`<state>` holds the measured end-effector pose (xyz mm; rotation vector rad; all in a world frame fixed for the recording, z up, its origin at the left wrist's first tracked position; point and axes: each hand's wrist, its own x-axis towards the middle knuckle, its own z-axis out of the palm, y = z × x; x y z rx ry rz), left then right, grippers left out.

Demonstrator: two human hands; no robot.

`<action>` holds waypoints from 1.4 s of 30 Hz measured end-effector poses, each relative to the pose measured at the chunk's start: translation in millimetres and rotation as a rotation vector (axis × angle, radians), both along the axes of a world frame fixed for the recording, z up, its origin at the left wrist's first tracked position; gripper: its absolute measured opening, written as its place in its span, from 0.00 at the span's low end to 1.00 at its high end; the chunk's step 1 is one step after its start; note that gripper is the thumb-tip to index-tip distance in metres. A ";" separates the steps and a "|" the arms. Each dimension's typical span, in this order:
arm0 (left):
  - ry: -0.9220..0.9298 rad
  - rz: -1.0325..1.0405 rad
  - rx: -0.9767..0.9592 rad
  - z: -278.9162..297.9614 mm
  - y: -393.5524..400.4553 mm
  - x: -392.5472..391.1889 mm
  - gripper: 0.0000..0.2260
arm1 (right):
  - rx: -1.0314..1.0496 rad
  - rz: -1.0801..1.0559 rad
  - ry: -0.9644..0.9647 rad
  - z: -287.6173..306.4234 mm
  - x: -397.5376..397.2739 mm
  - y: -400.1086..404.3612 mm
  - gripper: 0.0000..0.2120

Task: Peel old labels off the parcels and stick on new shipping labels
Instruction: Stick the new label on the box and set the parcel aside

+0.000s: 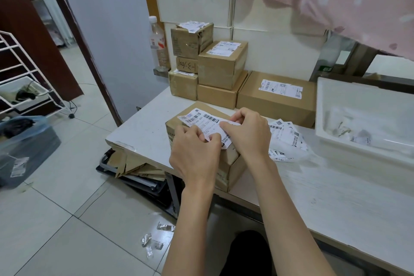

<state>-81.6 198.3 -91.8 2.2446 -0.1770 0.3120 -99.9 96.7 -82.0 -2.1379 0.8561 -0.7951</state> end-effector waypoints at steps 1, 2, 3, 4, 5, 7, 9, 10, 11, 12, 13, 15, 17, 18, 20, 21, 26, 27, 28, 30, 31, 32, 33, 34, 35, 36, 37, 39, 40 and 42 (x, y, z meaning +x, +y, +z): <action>-0.011 0.013 -0.027 -2.1 0.7 -0.5 0.16 | -0.010 -0.004 -0.006 -0.3 0.2 0.7 0.06; -0.019 0.027 -0.060 -4.3 1.9 -0.2 0.17 | -0.028 -0.008 -0.017 -1.8 0.5 1.6 0.06; -0.021 0.041 -0.098 -6.5 2.9 1.2 0.17 | -0.047 -0.012 -0.033 -3.9 0.8 2.7 0.06; -0.017 0.055 -0.148 -8.6 4.6 4.1 0.16 | -0.071 -0.018 -0.052 -6.2 1.3 3.7 0.06; -0.010 0.074 -0.212 -10.9 6.2 8.2 0.14 | -0.095 -0.022 -0.069 -8.5 1.7 4.1 0.07; 0.007 0.111 -0.353 -14.2 10.7 18.8 0.16 | -0.120 -0.028 -0.076 -9.1 1.0 3.1 0.13; 0.051 0.092 -0.448 -15.0 15.8 30.6 0.27 | -0.138 -0.045 -0.015 -4.7 -0.2 -1.2 0.27; 0.070 0.070 -0.460 -14.7 17.8 36.6 0.31 | -0.191 -0.051 0.009 -1.0 0.0 -2.7 0.31; 0.092 0.043 -0.461 -15.1 19.0 42.8 0.34 | -0.254 -0.042 0.015 4.1 1.0 -1.3 0.30; 0.121 0.011 -0.464 -15.9 19.2 48.5 0.35 | -0.274 0.014 -0.017 8.8 4.1 1.9 0.25; 0.153 -0.024 -0.464 -17.5 18.5 54.3 0.35 | -0.200 0.119 -0.066 13.3 8.7 6.5 0.19; 0.233 -0.100 -0.494 -20.2 16.7 61.0 0.29 | 0.155 0.363 -0.091 22.1 20.8 18.9 0.12; 0.303 -0.120 -0.542 -21.4 15.6 63.1 0.19 | 0.442 0.485 -0.028 25.2 34.9 26.7 0.14; 0.321 -0.119 -0.564 -20.7 15.2 62.7 0.16 | 0.521 0.484 0.012 25.9 42.4 26.4 0.16; 0.335 -0.111 -0.589 -19.0 13.1 62.6 0.12 | 0.580 0.421 0.052 28.2 54.2 22.1 0.18; 0.336 -0.096 -0.602 -17.9 11.3 62.2 0.12 | 0.563 0.393 0.058 27.8 59.1 18.4 0.17; 0.305 -0.035 -0.649 -16.5 6.1 60.3 0.08 | 0.255 0.256 0.013 17.5 63.2 7.3 0.16; 0.299 -0.033 -0.651 -17.1 5.7 59.4 0.08 | 0.249 0.233 -0.035 16.8 60.2 9.7 0.16; 0.295 -0.032 -0.652 -17.6 5.1 58.4 0.07 | 0.273 0.225 -0.091 17.6 57.7 11.9 0.16; 0.291 -0.030 -0.648 -19.9 4.3 57.2 0.07 | 0.443 0.313 -0.144 20.9 53.9 14.9 0.13; 0.287 -0.025 -0.637 -21.0 3.8 57.0 0.06 | 0.535 0.400 -0.123 21.0 52.0 16.2 0.13; 0.282 -0.022 -0.625 -21.7 3.4 56.9 0.06 | 0.576 0.475 -0.069 20.7 48.5 16.8 0.14; 0.278 -0.022 -0.613 -22.2 3.0 57.1 0.06 | 0.543 0.494 0.008 20.0 43.9 15.2 0.14; 0.274 -0.023 -0.605 -22.4 2.8 56.9 0.06 | 0.486 0.456 0.057 18.8 39.0 10.8 0.15; 0.265 -0.024 -0.603 -22.3 3.0 56.5 0.06 | 0.421 0.375 0.078 18.0 33.6 4.3 0.15; 0.256 -0.025 -0.609 -22.5 3.3 56.0 0.05 | 0.376 0.287 0.068 19.8 26.7 -2.3 0.16; 0.249 -0.027 -0.622 -22.8 3.4 56.0 0.05 | 0.352 0.223 0.044 22.4 20.3 -9.1 0.16; 0.246 -0.031 -0.646 -22.7 3.7 55.7 0.05 | 0.345 0.174 -0.014 28.8 10.4 -18.7 0.14; 0.248 -0.032 -0.649 -22.7 3.5 55.5 0.05 | 0.374 0.191 -0.054 33.3 7.4 -19.9 0.12; 0.249 -0.029 -0.638 -24.4 2.6 56.2 0.05 | 0.498 0.327 -0.094 40.6 6.5 -15.5 0.08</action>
